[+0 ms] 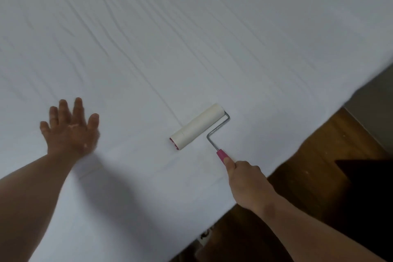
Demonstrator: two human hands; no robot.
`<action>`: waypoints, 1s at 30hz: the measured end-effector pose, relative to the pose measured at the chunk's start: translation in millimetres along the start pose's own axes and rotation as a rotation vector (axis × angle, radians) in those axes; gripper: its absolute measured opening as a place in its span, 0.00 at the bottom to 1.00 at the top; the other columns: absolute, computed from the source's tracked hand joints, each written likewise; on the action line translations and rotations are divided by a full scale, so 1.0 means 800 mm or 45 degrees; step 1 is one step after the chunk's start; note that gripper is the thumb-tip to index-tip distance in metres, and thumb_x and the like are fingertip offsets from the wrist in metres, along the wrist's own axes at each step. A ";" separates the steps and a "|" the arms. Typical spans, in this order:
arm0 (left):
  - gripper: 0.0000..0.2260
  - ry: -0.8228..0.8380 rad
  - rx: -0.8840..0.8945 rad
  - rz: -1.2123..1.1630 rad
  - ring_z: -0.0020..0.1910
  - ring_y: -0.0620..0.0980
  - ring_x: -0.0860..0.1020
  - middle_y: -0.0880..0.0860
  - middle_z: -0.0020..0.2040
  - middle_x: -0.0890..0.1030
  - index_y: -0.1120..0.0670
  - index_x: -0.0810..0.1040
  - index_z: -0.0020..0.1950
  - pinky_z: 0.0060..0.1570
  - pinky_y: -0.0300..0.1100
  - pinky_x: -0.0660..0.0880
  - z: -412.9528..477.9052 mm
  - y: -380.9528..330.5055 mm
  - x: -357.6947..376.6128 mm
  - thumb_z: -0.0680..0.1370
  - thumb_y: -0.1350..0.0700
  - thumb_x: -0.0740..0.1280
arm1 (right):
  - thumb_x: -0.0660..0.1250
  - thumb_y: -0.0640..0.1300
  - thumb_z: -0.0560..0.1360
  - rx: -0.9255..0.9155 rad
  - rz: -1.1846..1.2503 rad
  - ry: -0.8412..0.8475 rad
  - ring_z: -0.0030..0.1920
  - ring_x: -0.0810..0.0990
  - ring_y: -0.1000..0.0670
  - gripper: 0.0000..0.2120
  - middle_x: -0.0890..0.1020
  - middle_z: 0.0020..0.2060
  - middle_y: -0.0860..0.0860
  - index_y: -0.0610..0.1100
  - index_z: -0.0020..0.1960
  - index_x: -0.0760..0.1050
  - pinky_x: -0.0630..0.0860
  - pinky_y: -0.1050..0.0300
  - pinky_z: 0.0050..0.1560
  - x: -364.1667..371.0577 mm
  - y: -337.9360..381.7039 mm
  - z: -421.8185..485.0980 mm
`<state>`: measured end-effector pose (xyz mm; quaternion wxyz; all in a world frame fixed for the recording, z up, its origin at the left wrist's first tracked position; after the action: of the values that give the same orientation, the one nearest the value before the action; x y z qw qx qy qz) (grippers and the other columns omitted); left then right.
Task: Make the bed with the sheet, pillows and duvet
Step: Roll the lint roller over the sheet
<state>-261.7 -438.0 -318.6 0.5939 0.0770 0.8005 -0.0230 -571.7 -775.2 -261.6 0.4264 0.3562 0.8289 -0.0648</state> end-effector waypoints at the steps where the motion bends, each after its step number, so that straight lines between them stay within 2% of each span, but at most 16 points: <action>1: 0.35 0.007 0.012 -0.004 0.80 0.61 0.47 0.58 0.82 0.47 0.47 0.45 0.81 0.74 0.65 0.49 -0.006 -0.001 0.000 0.77 0.32 0.41 | 0.53 0.44 0.83 0.026 0.009 -0.014 0.49 0.76 0.45 0.24 0.76 0.55 0.44 0.48 0.78 0.54 0.78 0.49 0.52 0.003 -0.011 -0.013; 2: 0.36 0.008 0.024 -0.011 0.80 0.62 0.48 0.59 0.82 0.48 0.47 0.46 0.81 0.73 0.65 0.49 -0.012 -0.002 0.001 0.77 0.32 0.42 | 0.55 0.43 0.82 0.045 0.071 -0.019 0.50 0.77 0.46 0.27 0.75 0.56 0.45 0.48 0.79 0.53 0.78 0.50 0.52 0.008 -0.025 -0.026; 3: 0.36 0.010 0.030 -0.023 0.79 0.62 0.48 0.59 0.81 0.49 0.47 0.47 0.81 0.73 0.65 0.49 -0.018 -0.003 0.001 0.77 0.31 0.42 | 0.56 0.47 0.82 0.100 0.097 -0.007 0.49 0.77 0.46 0.24 0.76 0.54 0.45 0.47 0.77 0.57 0.79 0.50 0.50 0.016 -0.042 -0.037; 4: 0.37 0.022 0.031 -0.039 0.79 0.62 0.48 0.59 0.81 0.49 0.48 0.47 0.81 0.73 0.65 0.49 -0.022 -0.003 0.001 0.77 0.31 0.43 | 0.53 0.54 0.82 0.149 0.091 0.000 0.45 0.77 0.47 0.20 0.77 0.48 0.47 0.46 0.71 0.65 0.78 0.49 0.47 0.022 -0.059 -0.046; 5: 0.37 0.047 0.027 -0.049 0.79 0.62 0.48 0.59 0.81 0.48 0.48 0.47 0.81 0.73 0.65 0.49 -0.027 -0.005 0.002 0.77 0.31 0.43 | 0.47 0.62 0.81 0.189 0.059 0.026 0.40 0.76 0.48 0.25 0.77 0.42 0.48 0.45 0.60 0.72 0.76 0.49 0.42 0.023 -0.071 -0.057; 7: 0.35 0.112 0.003 -0.037 0.80 0.60 0.47 0.58 0.82 0.47 0.47 0.47 0.81 0.74 0.65 0.48 -0.034 -0.008 0.003 0.78 0.32 0.45 | 0.39 0.71 0.77 0.265 0.124 0.022 0.32 0.73 0.52 0.35 0.75 0.33 0.48 0.44 0.46 0.72 0.72 0.51 0.35 0.036 -0.095 -0.076; 9: 0.34 0.159 -0.017 -0.013 0.80 0.59 0.46 0.56 0.82 0.46 0.46 0.46 0.81 0.74 0.65 0.49 -0.041 -0.010 0.005 0.79 0.32 0.47 | 0.39 0.70 0.77 0.280 0.129 0.046 0.26 0.72 0.55 0.32 0.76 0.31 0.50 0.48 0.42 0.72 0.72 0.58 0.28 0.044 -0.110 -0.096; 11: 0.34 0.179 -0.017 -0.001 0.80 0.59 0.47 0.55 0.82 0.47 0.45 0.46 0.81 0.73 0.65 0.52 -0.043 -0.010 0.005 0.79 0.31 0.48 | 0.42 0.67 0.79 0.324 0.189 0.054 0.23 0.72 0.57 0.29 0.77 0.28 0.52 0.51 0.40 0.73 0.69 0.63 0.25 0.050 -0.126 -0.115; 15: 0.38 0.218 0.040 -0.010 0.79 0.62 0.50 0.57 0.81 0.49 0.47 0.48 0.81 0.74 0.63 0.53 -0.037 -0.004 0.009 0.76 0.28 0.49 | 0.41 0.67 0.79 0.362 0.182 0.058 0.22 0.73 0.58 0.30 0.78 0.27 0.52 0.51 0.38 0.74 0.69 0.66 0.25 0.053 -0.151 -0.149; 18: 0.42 0.182 0.085 -0.048 0.77 0.66 0.54 0.61 0.80 0.53 0.48 0.51 0.80 0.74 0.63 0.56 -0.032 -0.001 0.013 0.73 0.25 0.48 | 0.41 0.64 0.80 0.367 0.068 0.047 0.25 0.76 0.57 0.26 0.78 0.30 0.52 0.52 0.41 0.73 0.77 0.62 0.28 0.053 -0.166 -0.178; 20: 0.40 0.142 0.095 -0.047 0.76 0.66 0.57 0.60 0.78 0.56 0.47 0.53 0.77 0.72 0.64 0.58 -0.034 0.000 0.014 0.72 0.25 0.48 | 0.42 0.63 0.81 0.434 0.077 0.062 0.25 0.75 0.57 0.26 0.79 0.31 0.52 0.51 0.42 0.72 0.79 0.59 0.32 0.057 -0.179 -0.196; 22: 0.34 0.059 0.139 -0.028 0.71 0.67 0.63 0.61 0.71 0.65 0.48 0.60 0.70 0.66 0.66 0.64 -0.038 -0.004 0.009 0.73 0.27 0.48 | 0.43 0.66 0.79 0.520 0.146 0.063 0.24 0.74 0.57 0.29 0.79 0.29 0.52 0.50 0.40 0.75 0.78 0.59 0.30 0.058 -0.184 -0.213; 23: 0.30 -0.007 0.168 -0.033 0.66 0.68 0.67 0.60 0.63 0.68 0.50 0.64 0.63 0.61 0.67 0.67 -0.040 -0.005 0.005 0.74 0.29 0.49 | 0.43 0.68 0.77 0.539 0.183 0.042 0.23 0.74 0.57 0.30 0.79 0.28 0.52 0.50 0.40 0.75 0.76 0.60 0.29 0.057 -0.182 -0.219; 25: 0.23 -0.182 0.229 -0.081 0.59 0.67 0.69 0.56 0.51 0.66 0.51 0.64 0.52 0.53 0.66 0.69 -0.044 -0.007 -0.002 0.75 0.32 0.50 | 0.41 0.71 0.72 0.515 0.224 0.003 0.21 0.73 0.58 0.32 0.78 0.27 0.52 0.50 0.40 0.75 0.72 0.63 0.25 0.049 -0.162 -0.224; 28: 0.21 -0.347 0.314 -0.016 0.57 0.66 0.68 0.58 0.54 0.66 0.52 0.66 0.56 0.49 0.71 0.69 -0.044 -0.004 0.002 0.78 0.35 0.53 | 0.41 0.72 0.70 0.398 0.309 -0.010 0.20 0.71 0.57 0.33 0.76 0.24 0.52 0.50 0.39 0.74 0.69 0.65 0.23 0.028 -0.094 -0.204; 30: 0.22 -0.299 0.335 -0.035 0.65 0.66 0.65 0.60 0.62 0.65 0.51 0.65 0.63 0.54 0.73 0.66 -0.031 0.005 0.008 0.78 0.36 0.52 | 0.39 0.74 0.73 0.291 0.269 -0.034 0.25 0.74 0.55 0.35 0.77 0.27 0.50 0.49 0.39 0.73 0.74 0.57 0.29 0.013 -0.035 -0.170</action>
<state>-286.3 -430.4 -316.9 0.6677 0.1400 0.7167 -0.1446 -683.6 -734.5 -189.5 0.3984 0.4866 0.7684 -0.1182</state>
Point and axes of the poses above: each hand's wrist, its own z-axis towards the middle knuckle, its own x-axis out of the palm, y = z × x, the point moved 5 cm from there along z, towards the middle knuckle
